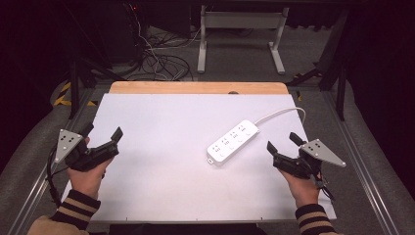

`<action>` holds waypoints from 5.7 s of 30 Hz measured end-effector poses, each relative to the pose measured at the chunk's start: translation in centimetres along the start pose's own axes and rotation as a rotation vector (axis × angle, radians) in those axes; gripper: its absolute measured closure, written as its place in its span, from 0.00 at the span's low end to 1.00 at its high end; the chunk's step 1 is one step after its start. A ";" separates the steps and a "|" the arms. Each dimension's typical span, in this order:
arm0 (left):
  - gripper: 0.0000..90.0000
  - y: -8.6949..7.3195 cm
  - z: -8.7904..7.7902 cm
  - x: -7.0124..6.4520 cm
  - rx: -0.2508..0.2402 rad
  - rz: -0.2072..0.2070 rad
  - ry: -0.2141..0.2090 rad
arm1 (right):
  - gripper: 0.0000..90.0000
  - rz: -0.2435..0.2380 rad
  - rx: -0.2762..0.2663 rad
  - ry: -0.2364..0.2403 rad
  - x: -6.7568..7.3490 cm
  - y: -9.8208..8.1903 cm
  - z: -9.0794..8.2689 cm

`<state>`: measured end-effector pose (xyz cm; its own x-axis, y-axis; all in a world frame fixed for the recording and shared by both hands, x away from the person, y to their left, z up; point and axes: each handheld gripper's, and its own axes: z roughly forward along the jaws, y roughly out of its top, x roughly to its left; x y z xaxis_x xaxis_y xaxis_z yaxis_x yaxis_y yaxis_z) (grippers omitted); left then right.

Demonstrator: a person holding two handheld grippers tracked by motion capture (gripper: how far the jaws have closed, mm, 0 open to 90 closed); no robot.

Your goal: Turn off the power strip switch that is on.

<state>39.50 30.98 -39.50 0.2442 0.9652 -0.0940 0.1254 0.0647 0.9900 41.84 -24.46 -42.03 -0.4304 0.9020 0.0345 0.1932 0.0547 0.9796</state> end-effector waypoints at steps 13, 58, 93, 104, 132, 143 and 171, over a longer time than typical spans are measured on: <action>0.03 0.0 0.3 -0.2 -0.003 0.003 -0.013 | 0.16 -0.015 -0.006 -0.015 -0.2 0.0 -0.3; 0.04 0.0 0.1 0.0 0.007 0.010 -0.005 | 1.00 -0.102 0.575 -0.022 1.7 0.3 15.4; 0.05 -0.1 0.2 -0.2 0.009 0.011 -0.010 | 1.00 -0.124 0.503 -0.064 2.3 -1.4 15.1; 0.05 0.0 0.1 -0.2 0.010 0.010 -0.010 | 1.00 -0.121 0.496 -0.077 2.3 -1.6 15.1; 0.05 -0.1 0.3 -0.2 0.017 0.010 -0.012 | 1.00 -0.094 0.504 -0.058 2.0 -1.4 15.1; 0.05 -0.1 0.4 -0.2 0.020 0.009 -0.013 | 1.00 -0.090 0.490 -0.056 2.0 -1.2 15.0; 0.05 0.0 0.2 -0.3 0.010 0.008 -0.006 | 1.00 0.018 -0.259 -0.083 0.0 2.3 -2.3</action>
<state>39.67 30.66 -39.47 0.2515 0.9640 -0.0868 0.1332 0.0544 0.9896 40.31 -25.34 -39.30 -0.3535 0.9343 0.0467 -0.0360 -0.0635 0.9973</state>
